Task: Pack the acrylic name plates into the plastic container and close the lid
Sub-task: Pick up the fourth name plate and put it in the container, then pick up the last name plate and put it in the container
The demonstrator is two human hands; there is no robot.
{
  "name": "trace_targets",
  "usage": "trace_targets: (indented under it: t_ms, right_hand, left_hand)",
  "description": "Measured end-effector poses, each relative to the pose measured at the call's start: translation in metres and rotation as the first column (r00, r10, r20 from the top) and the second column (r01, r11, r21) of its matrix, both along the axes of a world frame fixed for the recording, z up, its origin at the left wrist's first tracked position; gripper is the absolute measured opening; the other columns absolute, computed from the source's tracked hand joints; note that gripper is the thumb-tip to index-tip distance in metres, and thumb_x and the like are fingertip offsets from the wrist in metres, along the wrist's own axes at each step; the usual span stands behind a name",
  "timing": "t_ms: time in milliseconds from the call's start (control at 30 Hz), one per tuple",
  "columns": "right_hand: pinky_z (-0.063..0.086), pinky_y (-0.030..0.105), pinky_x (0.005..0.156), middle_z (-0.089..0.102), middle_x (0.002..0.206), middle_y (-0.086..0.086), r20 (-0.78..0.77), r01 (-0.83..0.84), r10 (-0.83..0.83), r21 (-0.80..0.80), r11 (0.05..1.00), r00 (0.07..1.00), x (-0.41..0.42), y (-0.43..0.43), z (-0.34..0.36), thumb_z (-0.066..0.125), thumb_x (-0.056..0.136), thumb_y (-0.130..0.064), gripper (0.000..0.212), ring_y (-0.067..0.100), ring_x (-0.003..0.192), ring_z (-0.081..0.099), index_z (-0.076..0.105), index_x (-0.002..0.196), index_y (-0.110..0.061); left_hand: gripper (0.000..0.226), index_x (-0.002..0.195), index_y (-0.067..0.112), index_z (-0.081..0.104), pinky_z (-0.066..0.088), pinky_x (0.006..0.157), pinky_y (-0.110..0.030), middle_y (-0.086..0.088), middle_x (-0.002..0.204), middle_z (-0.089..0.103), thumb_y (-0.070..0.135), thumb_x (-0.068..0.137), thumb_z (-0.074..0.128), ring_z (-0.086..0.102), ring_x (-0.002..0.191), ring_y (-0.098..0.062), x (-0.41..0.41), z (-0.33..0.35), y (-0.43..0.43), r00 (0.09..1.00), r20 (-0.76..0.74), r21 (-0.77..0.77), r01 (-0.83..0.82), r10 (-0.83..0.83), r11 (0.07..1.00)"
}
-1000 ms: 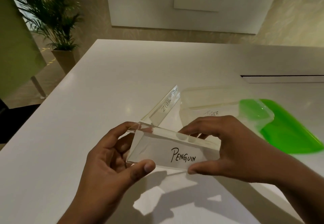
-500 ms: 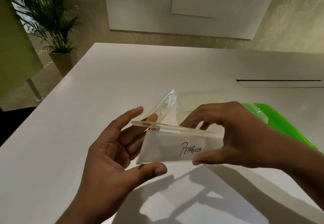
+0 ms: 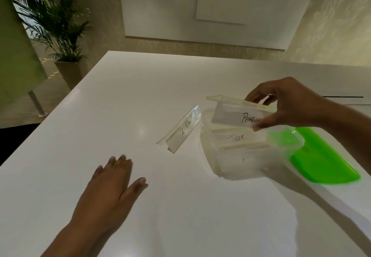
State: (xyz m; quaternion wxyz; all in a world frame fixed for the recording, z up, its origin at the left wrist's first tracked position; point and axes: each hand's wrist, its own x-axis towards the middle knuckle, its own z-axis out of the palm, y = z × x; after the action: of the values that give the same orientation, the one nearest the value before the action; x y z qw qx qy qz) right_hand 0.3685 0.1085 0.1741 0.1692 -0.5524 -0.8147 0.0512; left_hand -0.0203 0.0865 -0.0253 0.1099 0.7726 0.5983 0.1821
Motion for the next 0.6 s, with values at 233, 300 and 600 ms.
trace_targets:
  t_ms: [233, 300, 600]
  right_hand:
    - [0.054, 0.022, 0.076, 0.070, 0.089, -0.023, 0.197, 0.105, -0.065, -0.202, 0.974, 0.978, 0.029, 0.034, -0.033, 0.096, 0.046, -0.032, 0.056, -0.014, 0.086, 0.060, 0.071, 0.096, -0.033]
    - [0.051, 0.020, 0.073, 0.071, 0.087, -0.022, 0.235, 0.125, -0.067, -0.239, 0.963, 0.970, 0.029, 0.039, -0.041, 0.096, 0.046, -0.032, 0.055, -0.013, 0.083, 0.061, 0.071, 0.094, -0.034]
    - [0.045, 0.008, 0.061, 0.069, 0.091, -0.015, 0.346, 0.123, 0.012, -0.365, 0.923, 0.938, 0.018, 0.044, -0.074, 0.089, 0.057, -0.023, 0.044, -0.003, 0.080, 0.062, 0.069, 0.096, -0.028]
  left_hand:
    - [0.090, 0.143, 0.020, 0.046, 0.020, 0.119, -0.042, 0.000, 0.157, 0.037, 0.080, 0.082, 0.018, 0.026, 0.147, -0.016, -0.002, -0.008, 0.005, 0.998, -0.065, 0.017, -0.015, 0.016, 1.000]
    - [0.091, 0.143, 0.020, 0.046, 0.020, 0.119, -0.042, 0.000, 0.157, 0.037, 0.080, 0.082, 0.018, 0.025, 0.147, -0.016, -0.002, -0.007, 0.004, 0.998, -0.060, 0.013, -0.019, 0.020, 1.000]
    - [0.092, 0.145, 0.018, 0.046, 0.017, 0.119, -0.039, 0.000, 0.157, 0.036, 0.078, 0.081, 0.017, 0.024, 0.147, -0.015, -0.001, -0.003, 0.002, 0.999, -0.046, 0.002, -0.020, 0.020, 1.000]
